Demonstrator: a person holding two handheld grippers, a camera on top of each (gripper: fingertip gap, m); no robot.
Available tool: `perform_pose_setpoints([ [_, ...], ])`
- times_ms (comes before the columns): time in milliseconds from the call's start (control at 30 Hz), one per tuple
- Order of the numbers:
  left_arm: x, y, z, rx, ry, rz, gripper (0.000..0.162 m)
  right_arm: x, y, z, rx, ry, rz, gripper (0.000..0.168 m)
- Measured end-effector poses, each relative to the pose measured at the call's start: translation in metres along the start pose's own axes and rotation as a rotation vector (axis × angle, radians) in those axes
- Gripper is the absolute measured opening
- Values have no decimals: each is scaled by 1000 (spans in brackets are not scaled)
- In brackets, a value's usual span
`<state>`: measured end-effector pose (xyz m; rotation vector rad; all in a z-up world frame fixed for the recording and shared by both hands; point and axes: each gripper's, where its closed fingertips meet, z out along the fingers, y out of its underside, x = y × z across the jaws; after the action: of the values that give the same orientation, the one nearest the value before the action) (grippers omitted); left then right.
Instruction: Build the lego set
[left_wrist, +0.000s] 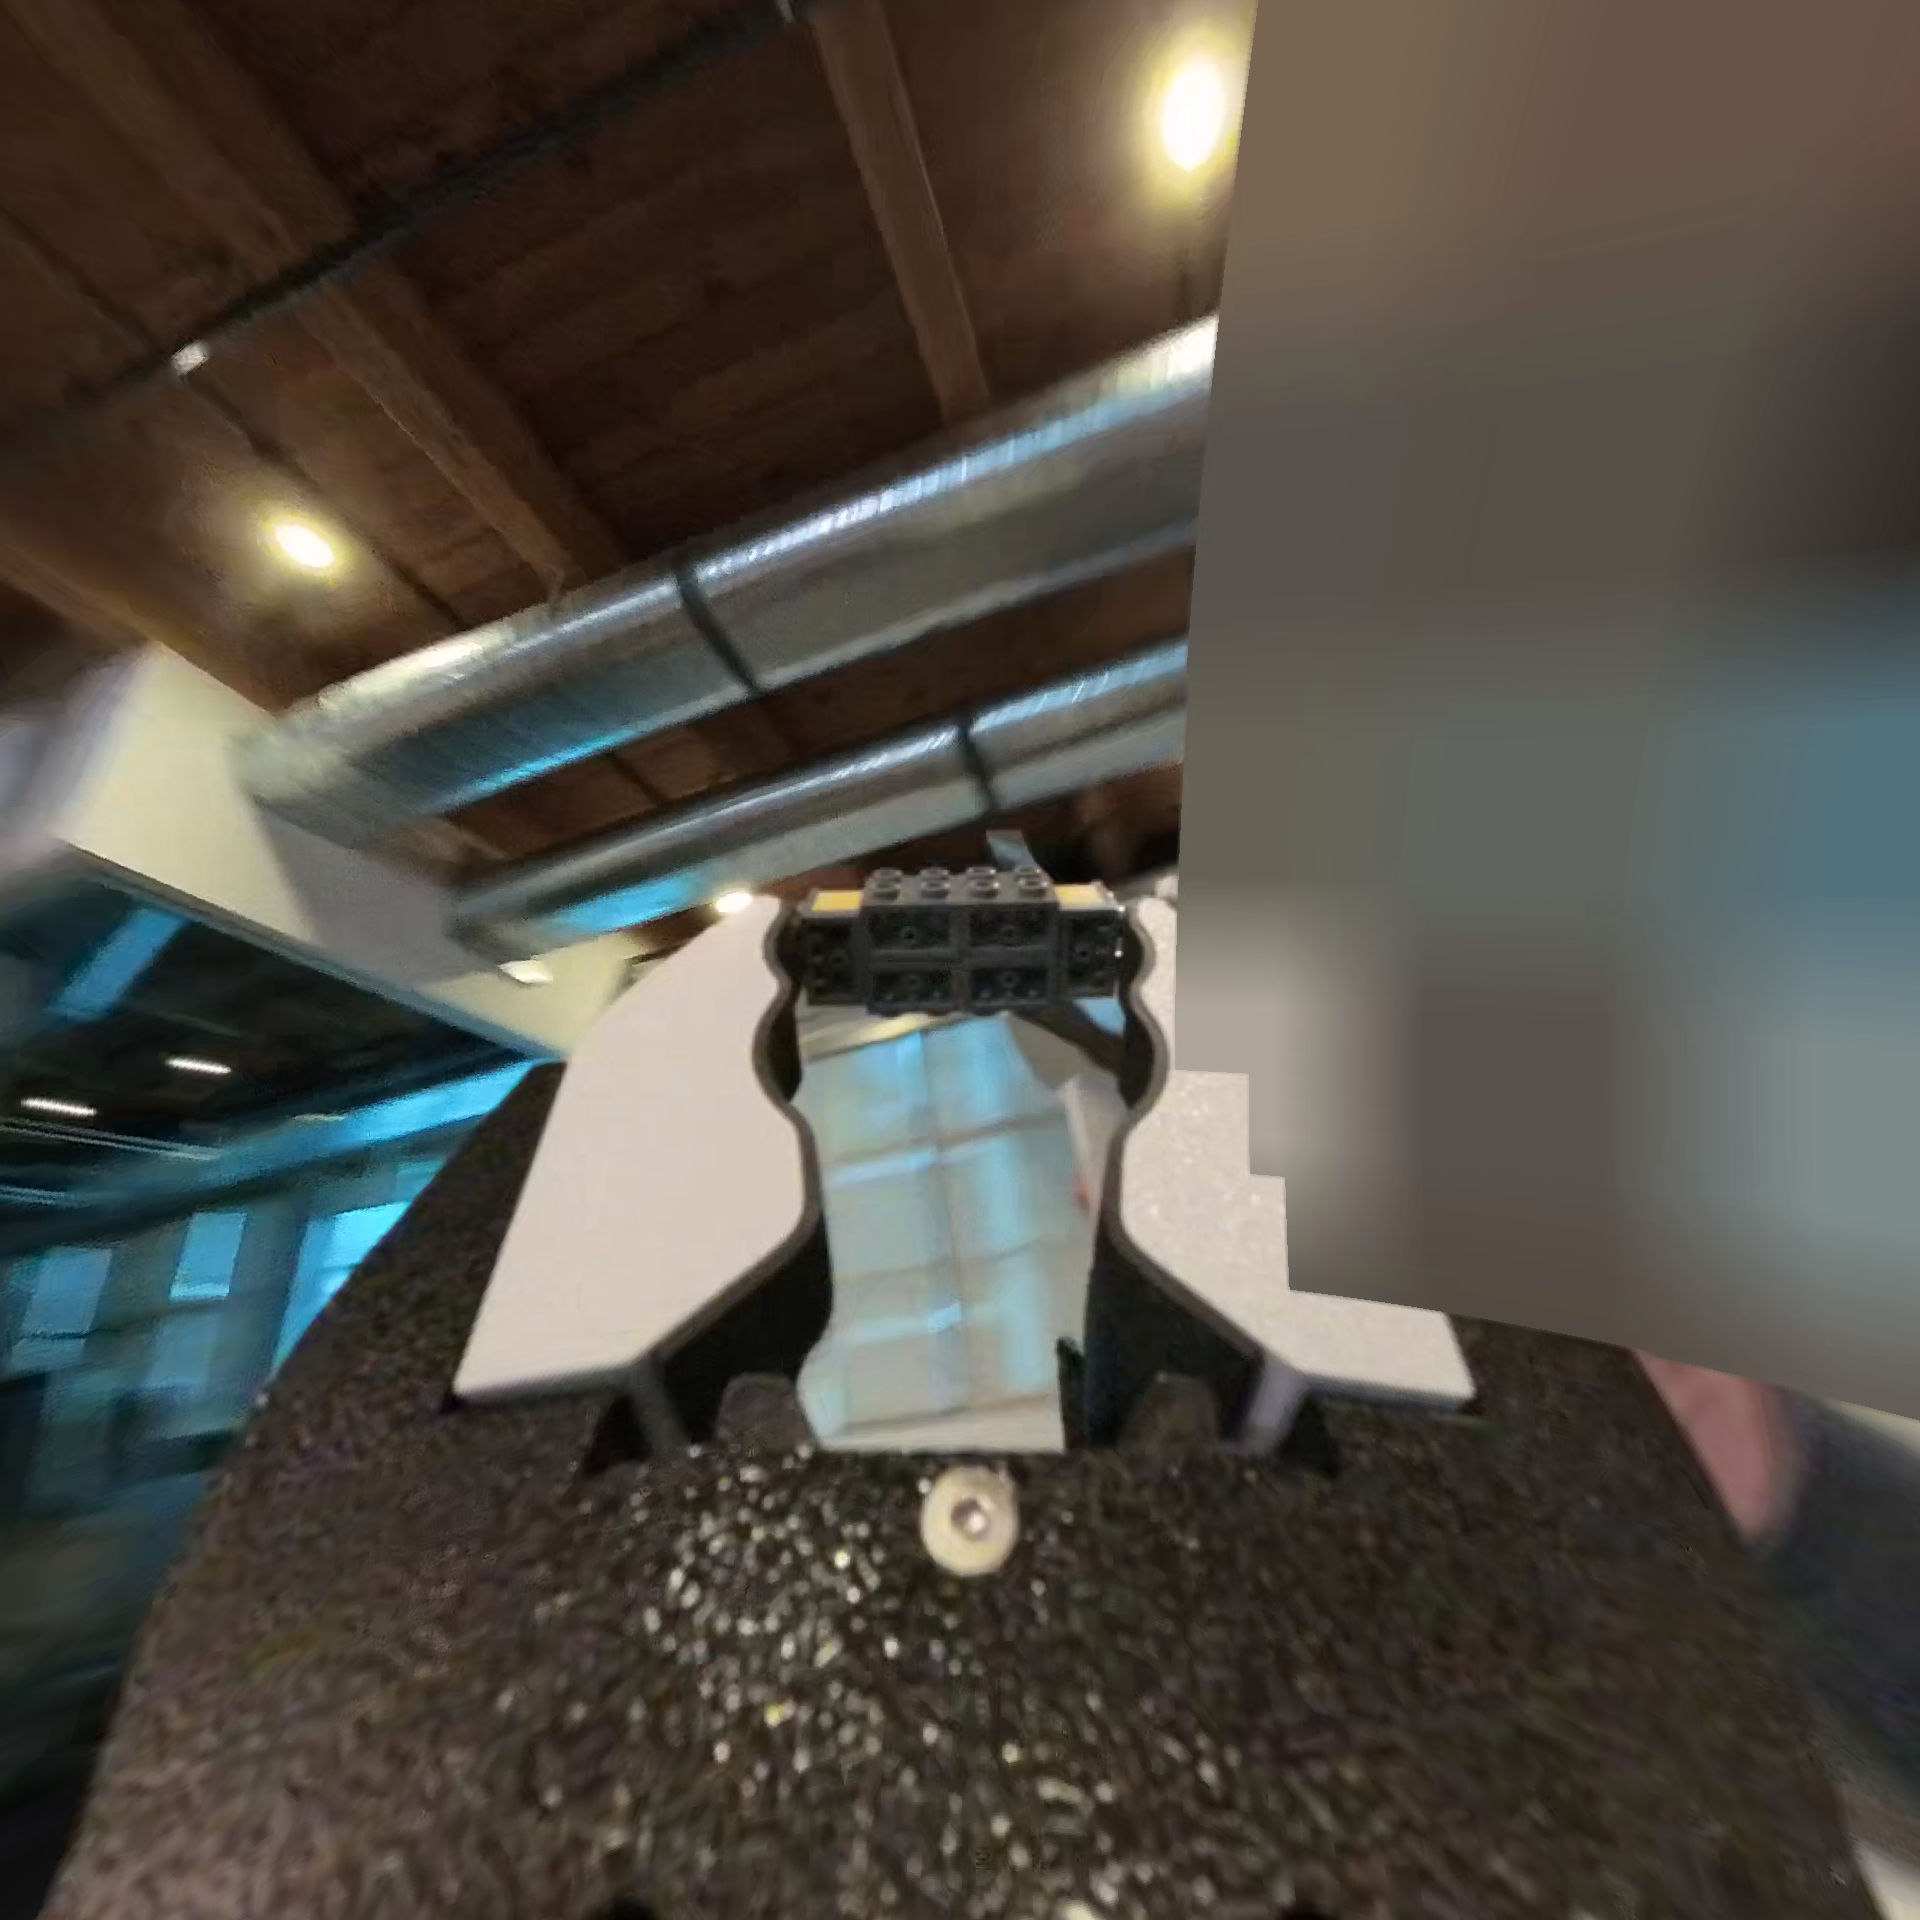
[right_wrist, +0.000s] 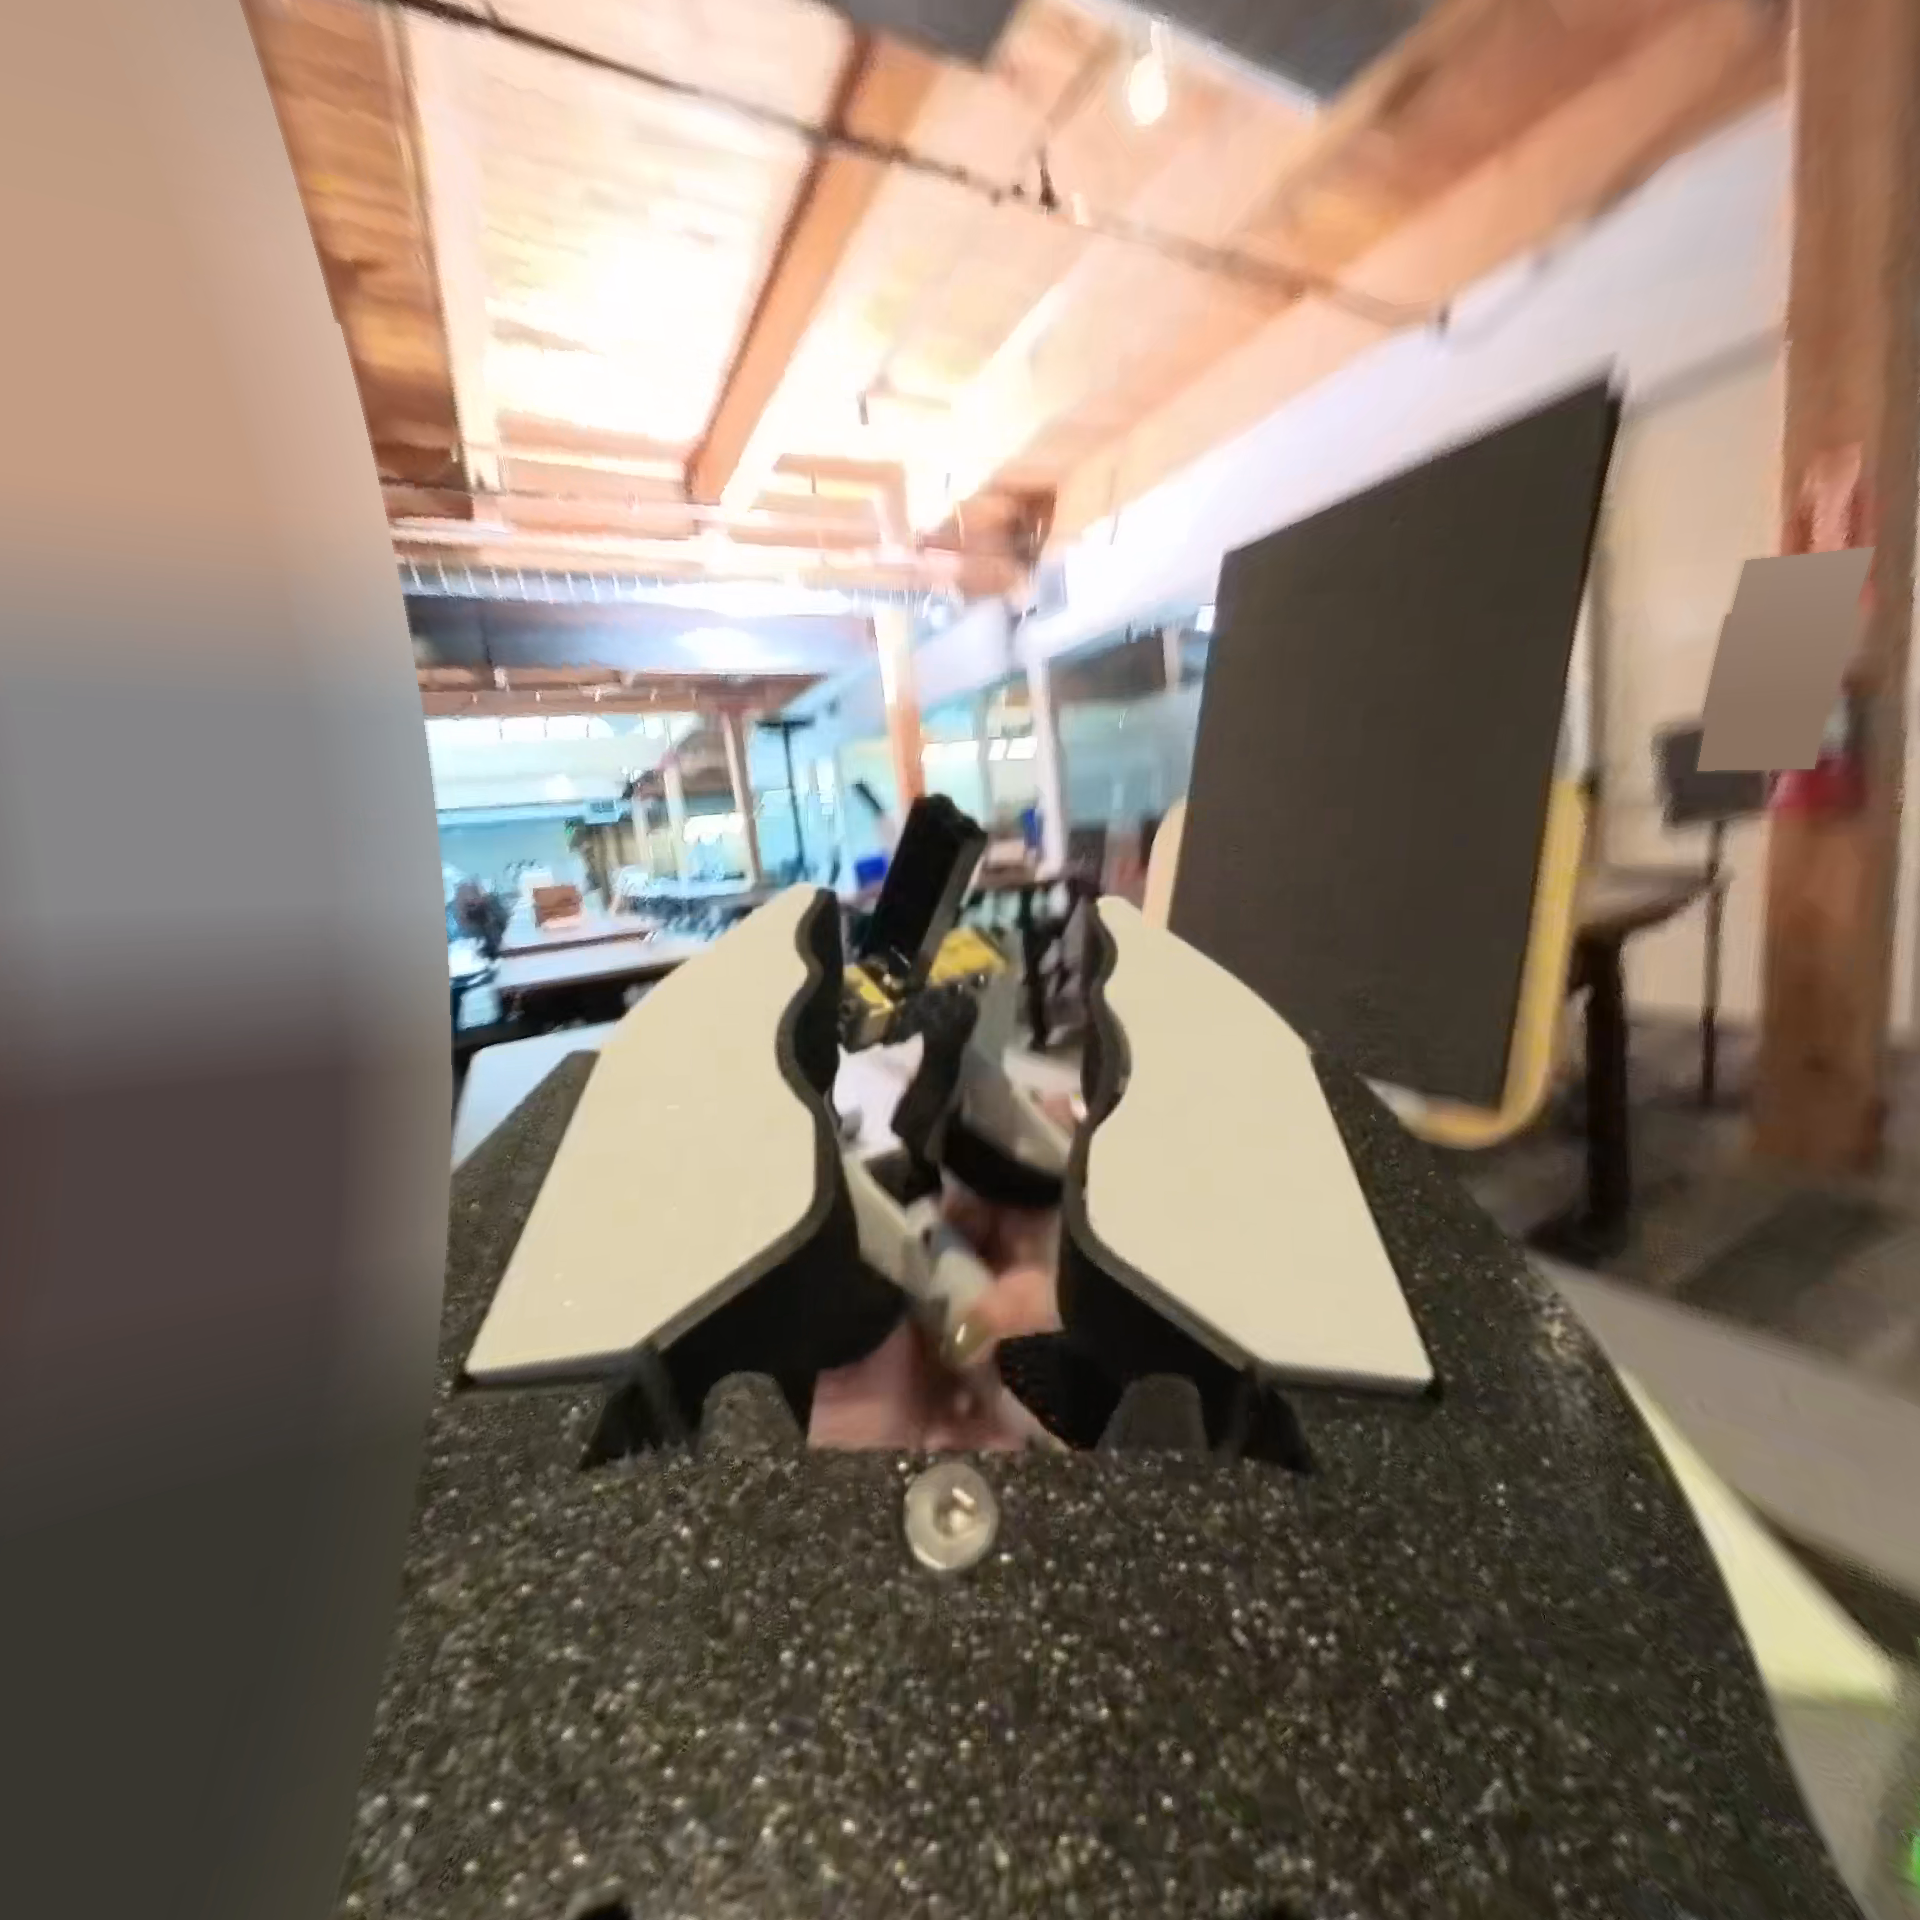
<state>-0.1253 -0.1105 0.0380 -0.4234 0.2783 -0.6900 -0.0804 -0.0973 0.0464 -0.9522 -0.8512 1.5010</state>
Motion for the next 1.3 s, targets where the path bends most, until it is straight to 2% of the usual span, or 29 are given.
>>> perform_pose_setpoints([
  [100, 9, 5, -3, -159, -9, 375, 59, 1, 14, -5, -138, -55, 187, 44],
  [167, 20, 9, -4, -230, 17, 528, 59, -4, 24, -6, -236, -103, 273, 46],
  [300, 38, 22, -11, -337, 57, 717, 59, -20, 44, -11, -399, -194, 351, 47],
  [400, 50, 30, -15, -383, 92, 762, 59, -29, 56, -15, -462, -227, 391, 44],
  [533, 57, 37, -19, -416, 106, 772, 59, -37, 64, -23, -486, -265, 429, 25],
  [633, 62, 45, -24, -452, 136, 716, 76, -34, 69, -31, -508, -254, 388, 24],
  [733, 57, 55, -36, -538, 121, 571, 96, -27, 72, -43, -538, -268, 302, 24],
  [800, 50, 56, -51, -576, 88, 471, 103, -14, 82, -54, -599, -248, 164, 24],
  [867, 38, 58, -72, -636, 41, 426, 105, 8, 102, -67, -696, -199, -3, 25],
  [1000, 13, 69, -128, -799, -78, 457, 96, 40, 162, -98, -904, -225, -238, 25],
  [1167, -11, 83, -181, -951, -243, 345, 93, 67, 241, -126, -1081, -252, -331, 25],
  [1300, -27, 90, -201, -1026, -351, 239, 97, 75, 281, -140, -1191, -279, -364, 25],
])
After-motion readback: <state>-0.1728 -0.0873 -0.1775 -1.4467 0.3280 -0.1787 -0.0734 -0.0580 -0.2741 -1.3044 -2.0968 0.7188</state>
